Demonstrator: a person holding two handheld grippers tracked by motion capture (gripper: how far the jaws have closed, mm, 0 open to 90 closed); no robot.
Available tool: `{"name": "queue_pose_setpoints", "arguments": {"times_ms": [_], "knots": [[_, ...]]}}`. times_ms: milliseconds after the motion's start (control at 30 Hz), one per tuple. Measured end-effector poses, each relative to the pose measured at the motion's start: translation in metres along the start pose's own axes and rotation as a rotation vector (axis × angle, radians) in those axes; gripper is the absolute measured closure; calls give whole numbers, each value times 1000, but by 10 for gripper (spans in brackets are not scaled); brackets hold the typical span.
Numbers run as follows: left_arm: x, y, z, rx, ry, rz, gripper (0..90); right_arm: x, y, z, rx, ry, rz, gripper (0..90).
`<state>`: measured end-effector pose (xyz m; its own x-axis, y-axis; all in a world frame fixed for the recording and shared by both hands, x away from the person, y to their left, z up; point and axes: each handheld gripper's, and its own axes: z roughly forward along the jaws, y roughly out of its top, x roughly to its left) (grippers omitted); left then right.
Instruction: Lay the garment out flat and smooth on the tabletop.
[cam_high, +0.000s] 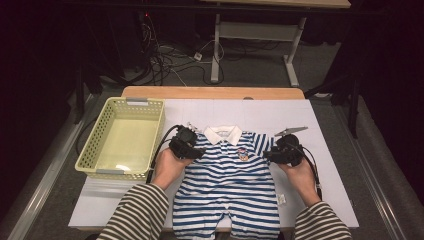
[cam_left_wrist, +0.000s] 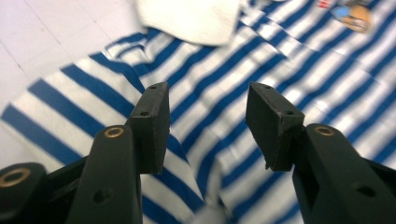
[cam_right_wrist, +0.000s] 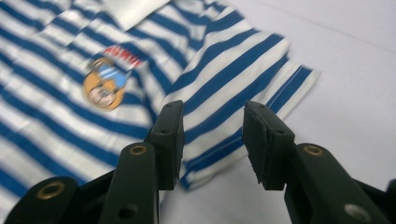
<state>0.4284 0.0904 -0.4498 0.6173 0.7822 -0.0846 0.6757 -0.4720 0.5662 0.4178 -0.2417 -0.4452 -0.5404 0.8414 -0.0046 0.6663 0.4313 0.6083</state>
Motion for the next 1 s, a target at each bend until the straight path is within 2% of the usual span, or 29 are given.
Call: {"name": "queue_pose_setpoints", "arguments": {"times_ms": [100,200,300,367,433,500,567,633,667,700,733,767,867,1000], "knots": [[7,8,8,16,25,-16,470,-7,9,8,5,-16,25,570],[16,15,15,30,43,-49,467,-13,14,15,6,-38,43,554],[24,18,21,34,49,-83,466,-19,18,22,20,-36,74,533],[27,19,26,48,51,-92,467,-23,20,27,12,-15,88,522],[29,18,32,64,49,-95,471,-26,22,32,19,-13,94,515],[29,18,33,48,52,-89,492,-26,24,37,36,-22,94,518],[30,18,34,39,54,-90,519,-26,26,39,36,-36,88,559],[31,18,35,33,58,-87,590,-23,29,40,56,-40,67,667],[32,18,34,35,52,-86,634,-20,30,41,69,-63,41,734],[33,18,34,40,47,-82,697,-18,32,42,80,-63,22,804],[33,19,34,44,51,-78,759,-16,34,42,96,-60,10,857],[33,19,33,51,52,-74,799,-13,36,42,109,-80,-10,885],[33,24,33,72,58,-65,844,-10,40,43,121,-124,-43,897],[33,32,31,40,86,-55,847,-17,44,39,99,-175,-42,899]]}}
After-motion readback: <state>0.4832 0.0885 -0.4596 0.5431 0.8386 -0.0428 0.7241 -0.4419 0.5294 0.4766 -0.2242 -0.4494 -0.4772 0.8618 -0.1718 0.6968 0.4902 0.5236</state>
